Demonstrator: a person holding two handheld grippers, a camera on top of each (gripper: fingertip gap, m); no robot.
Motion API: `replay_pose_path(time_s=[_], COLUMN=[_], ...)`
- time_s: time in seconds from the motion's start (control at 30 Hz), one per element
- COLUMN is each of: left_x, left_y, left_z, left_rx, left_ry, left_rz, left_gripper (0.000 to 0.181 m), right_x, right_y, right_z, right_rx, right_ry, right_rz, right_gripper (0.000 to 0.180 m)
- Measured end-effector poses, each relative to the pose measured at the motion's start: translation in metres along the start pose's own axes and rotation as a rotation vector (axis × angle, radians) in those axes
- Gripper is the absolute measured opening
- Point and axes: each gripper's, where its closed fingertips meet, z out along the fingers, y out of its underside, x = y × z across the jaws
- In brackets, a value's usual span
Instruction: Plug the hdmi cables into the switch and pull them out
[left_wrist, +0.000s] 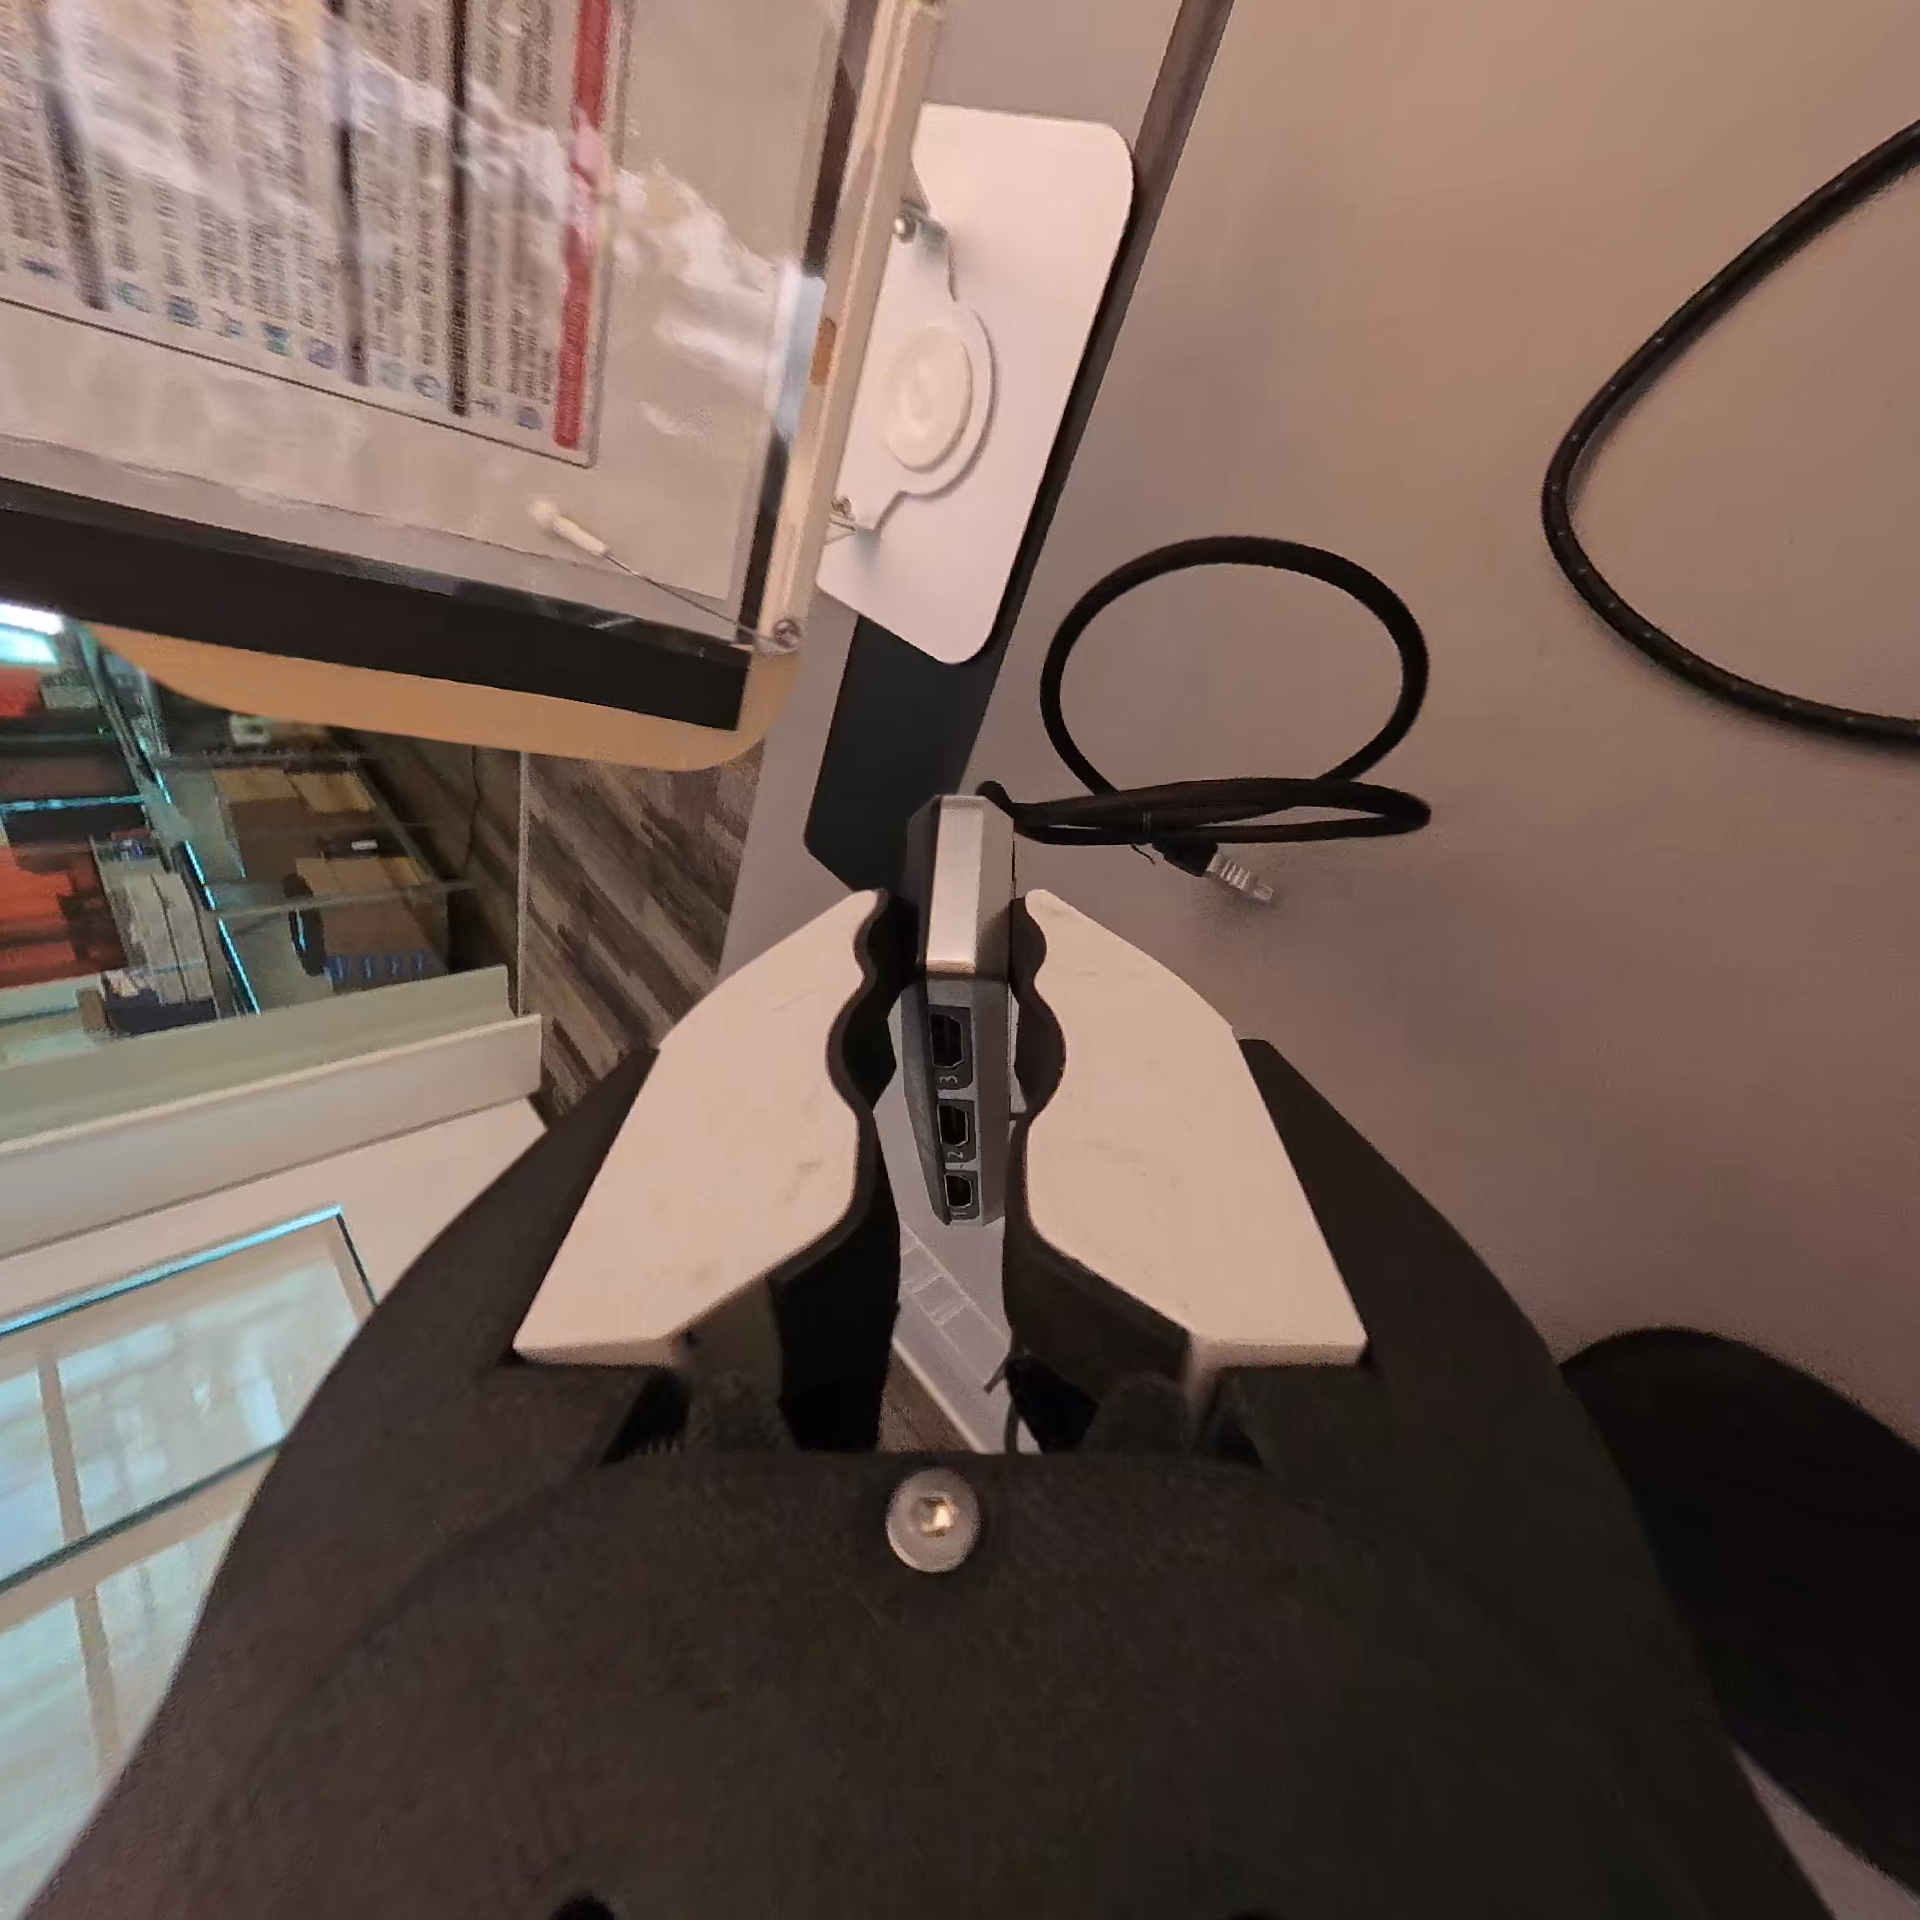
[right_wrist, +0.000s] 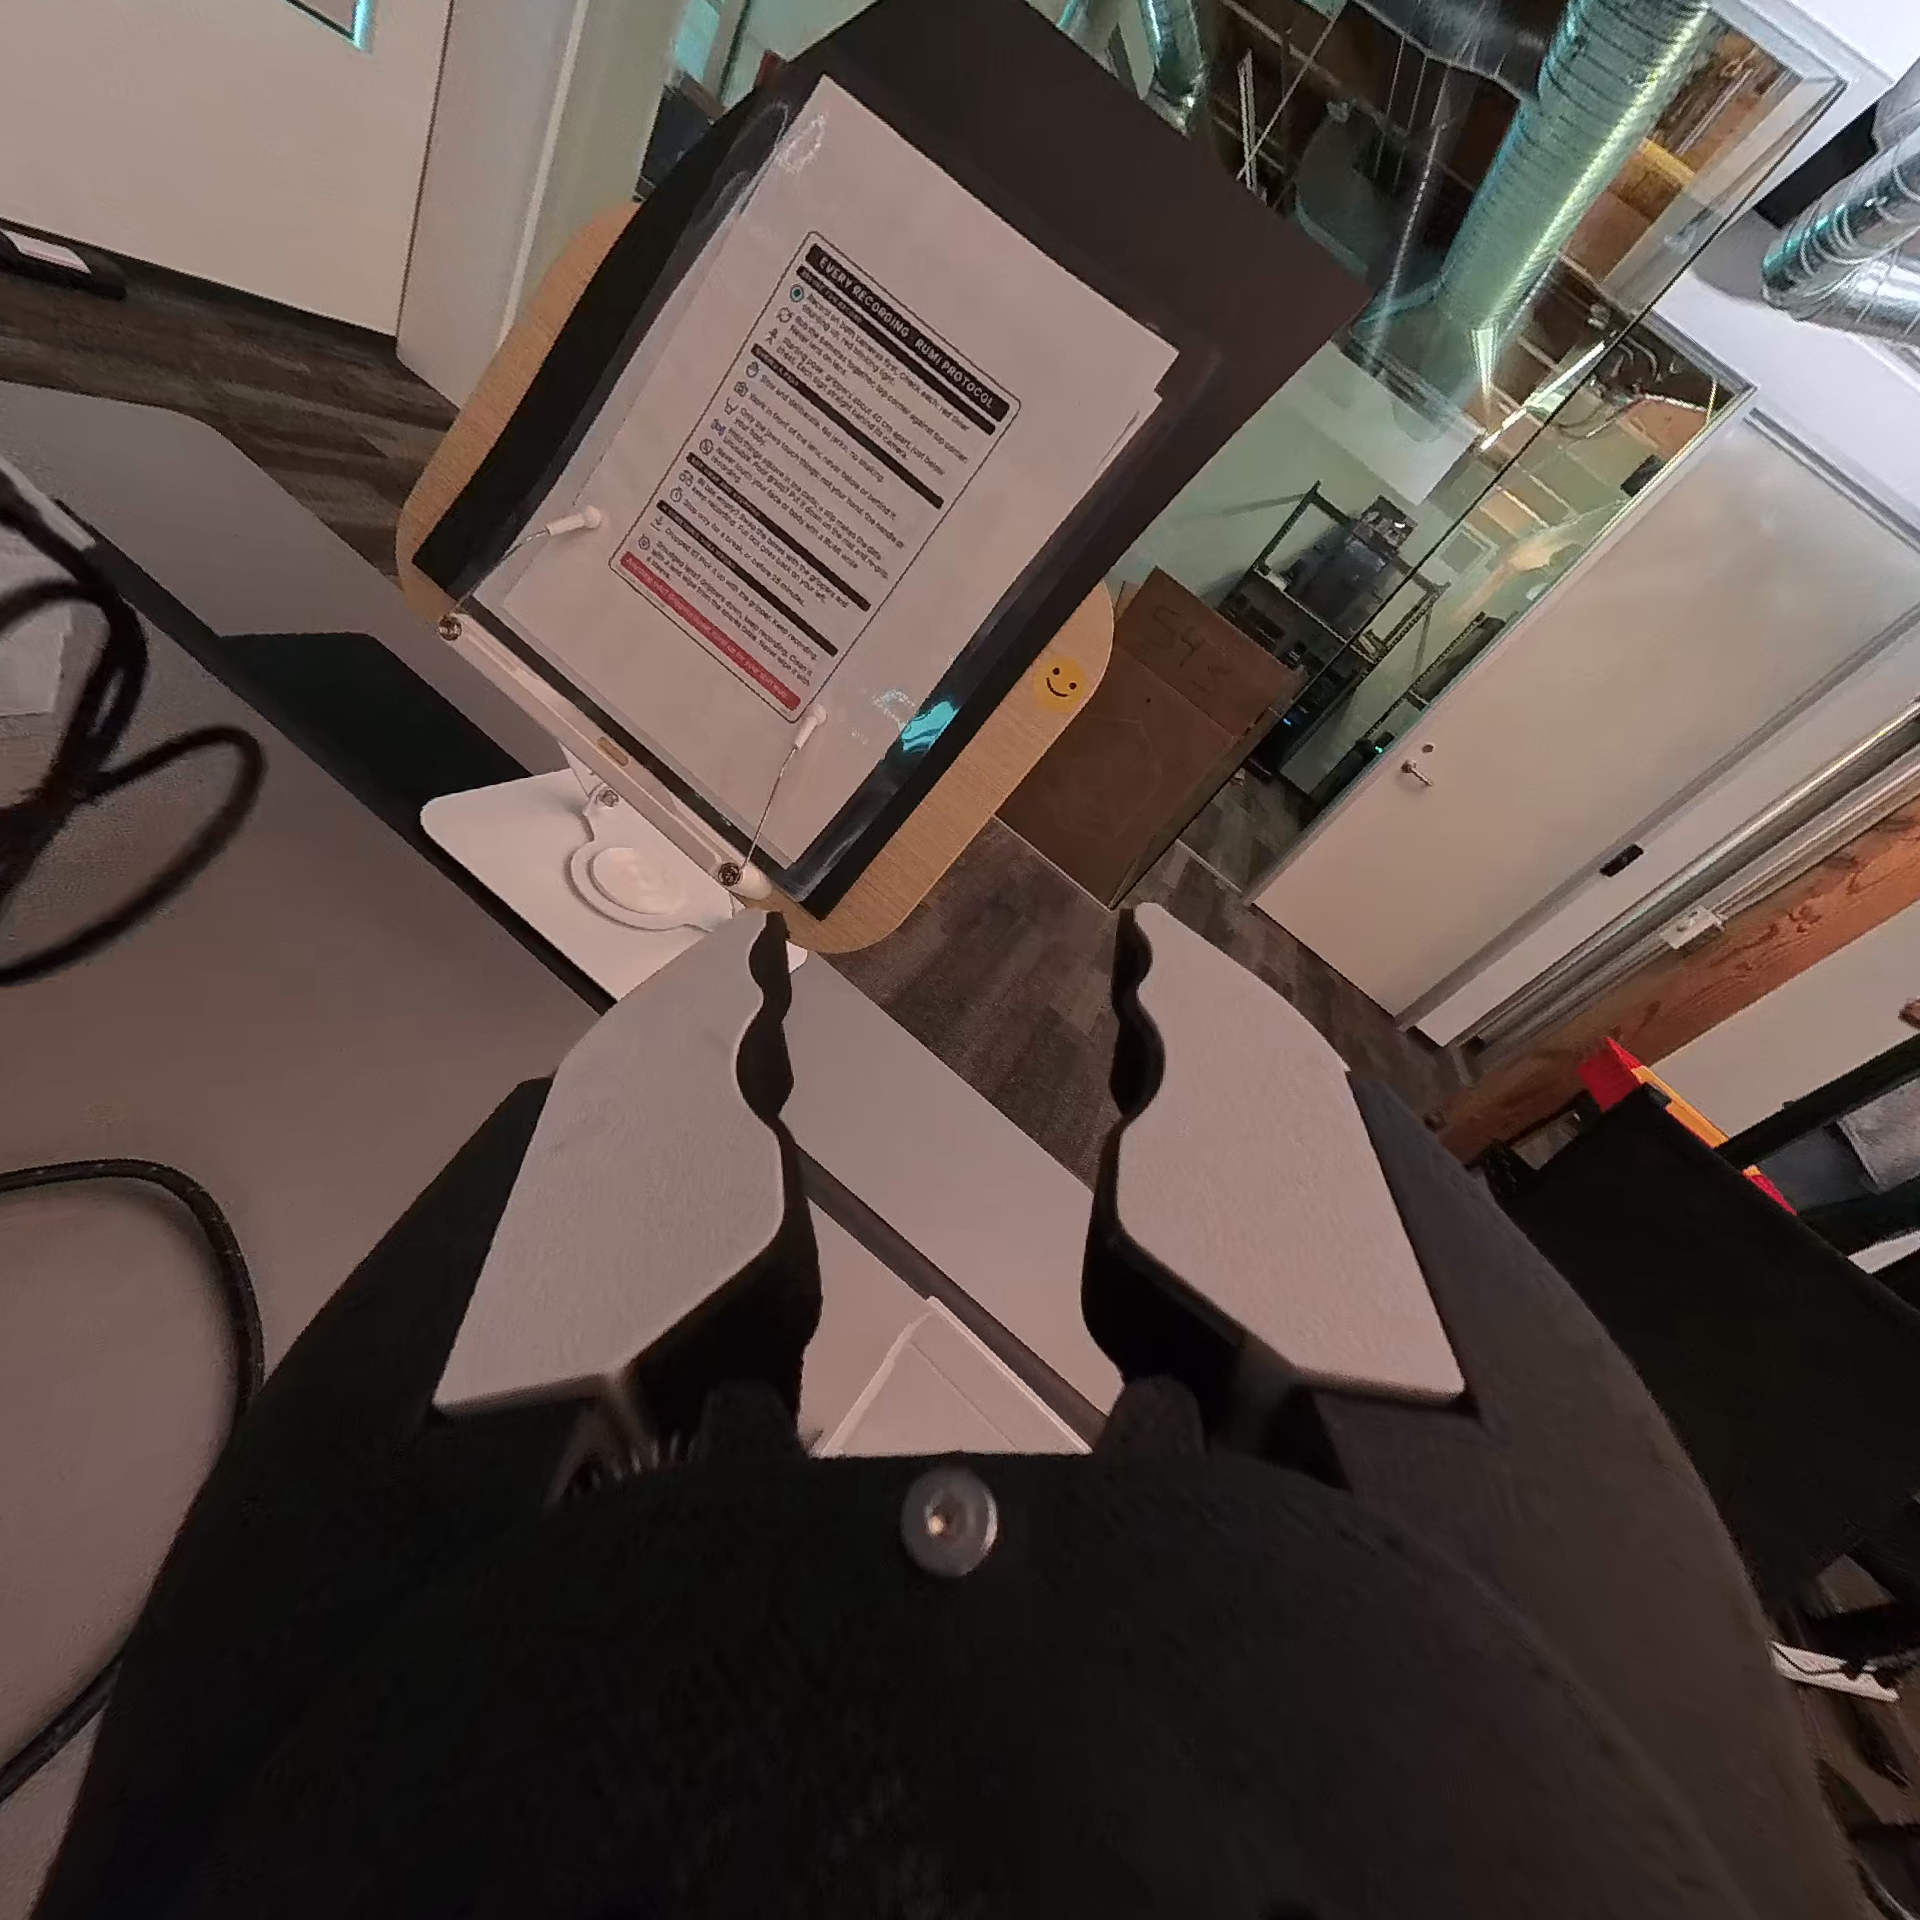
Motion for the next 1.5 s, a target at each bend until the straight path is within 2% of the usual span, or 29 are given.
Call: replay_pose_path(time_s=[0.03, 0.13, 0.3, 0.43, 0.57, 0.67, 0.8, 0.9, 1.03, 1.1, 1.27, 1.4, 1.5], left_x=[0.004, 0.015, 0.048, 0.071, 0.097, 0.119, 0.140, 0.155, 0.168, 0.166, 0.155, 0.139, 0.107], left_y=[-0.002, -0.013, -0.036, -0.045, -0.047, -0.043, -0.030, -0.019, -0.014, -0.015, -0.012, -0.007, 0.035], left_z=[0.009, 0.033, 0.073, 0.097, 0.112, 0.124, 0.143, 0.157, 0.164, 0.163, 0.145, 0.094, 0.040], left_rx=[-0.016, -0.036, 0.024, 0.054, 0.106, 0.140, 0.135, 0.106, 0.099, 0.092, 0.090, 0.254, 0.340], left_ry=[-0.019, -0.089, -0.169, -0.366, -0.473, -0.486, -0.453, -0.353, -0.240, -0.195, -0.053, -0.046, -0.172], left_rz=[-0.003, -0.012, -0.057, 0.057, 0.044, 0.064, 0.191, 0.264, 0.256, 0.192, -0.075, -0.372, -0.656], left_gripper=[0.019, 0.019, 0.019, 0.019, 0.019, 0.020, 0.022, 0.023, 0.025, 0.030, 0.076, 0.076, 0.075], right_x=[0.000, 0.000, 0.002, 0.003, 0.006, 0.009, 0.011, 0.012, 0.013, 0.013, 0.014, 0.017, 0.021], right_y=[0.000, -0.001, -0.002, -0.005, -0.006, -0.006, -0.006, -0.007, -0.007, -0.007, -0.005, -0.004, -0.003], right_z=[0.000, -0.001, -0.004, -0.007, -0.010, -0.012, -0.014, -0.015, -0.016, -0.017, -0.018, -0.020, -0.023], right_rx=[0.002, 0.008, 0.022, 0.038, 0.052, 0.063, 0.072, 0.077, 0.082, 0.082, 0.076, 0.081, 0.093], right_ry=[-0.002, -0.006, -0.005, -0.003, -0.001, 0.002, 0.005, 0.004, 0.004, 0.006, 0.005, 0.006, 0.009], right_rz=[0.001, 0.005, 0.013, 0.019, 0.031, 0.042, 0.051, 0.056, 0.059, 0.059, 0.058, 0.065, 0.083], right_gripper=[0.061, 0.061, 0.061, 0.061, 0.061, 0.061, 0.060, 0.061, 0.060, 0.060, 0.060, 0.061, 0.061])
